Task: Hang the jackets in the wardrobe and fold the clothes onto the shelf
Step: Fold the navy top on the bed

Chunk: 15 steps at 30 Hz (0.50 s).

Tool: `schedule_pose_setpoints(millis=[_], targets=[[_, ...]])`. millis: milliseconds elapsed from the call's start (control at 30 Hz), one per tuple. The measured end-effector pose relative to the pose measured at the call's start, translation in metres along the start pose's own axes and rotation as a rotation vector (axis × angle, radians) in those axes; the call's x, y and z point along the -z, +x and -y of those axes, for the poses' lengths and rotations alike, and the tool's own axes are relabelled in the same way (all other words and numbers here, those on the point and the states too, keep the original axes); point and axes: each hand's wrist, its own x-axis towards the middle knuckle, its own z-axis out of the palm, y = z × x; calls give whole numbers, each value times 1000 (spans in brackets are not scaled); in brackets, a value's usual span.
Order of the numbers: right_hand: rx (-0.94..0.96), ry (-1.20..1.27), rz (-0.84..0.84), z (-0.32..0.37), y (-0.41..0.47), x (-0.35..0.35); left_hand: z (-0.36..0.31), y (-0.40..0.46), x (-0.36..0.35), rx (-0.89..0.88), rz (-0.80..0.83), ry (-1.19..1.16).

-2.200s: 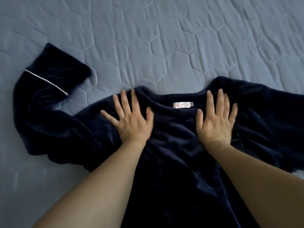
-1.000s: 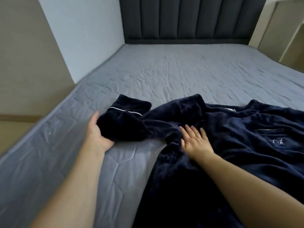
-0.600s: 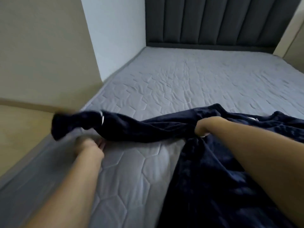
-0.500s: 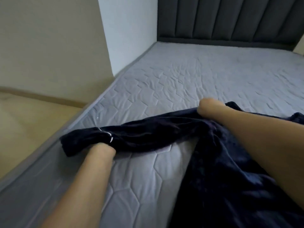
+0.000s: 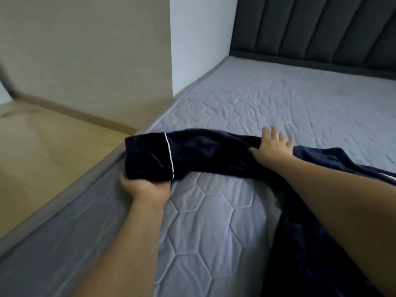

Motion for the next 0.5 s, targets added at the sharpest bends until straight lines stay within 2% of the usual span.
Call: schedule_pose_setpoints(millis=[133, 200, 300, 333, 433, 500], targets=[[-41, 114, 31, -14, -44, -35, 13, -16, 0, -25, 17, 77], [-94, 203, 121, -28, -62, -38, 13, -20, -18, -3, 22, 286], [-83, 218, 235, -57, -93, -37, 13, -15, -58, -57, -212, 728], [-52, 204, 264, -69, -103, -35, 17, -15, -74, -103, -232, 825], [69, 177, 358, -120, -133, -28, 53, -30, -134, -246, -142, 911], [100, 121, 371, -164, -154, -21, 91, -56, -170, -308, -2, 997]])
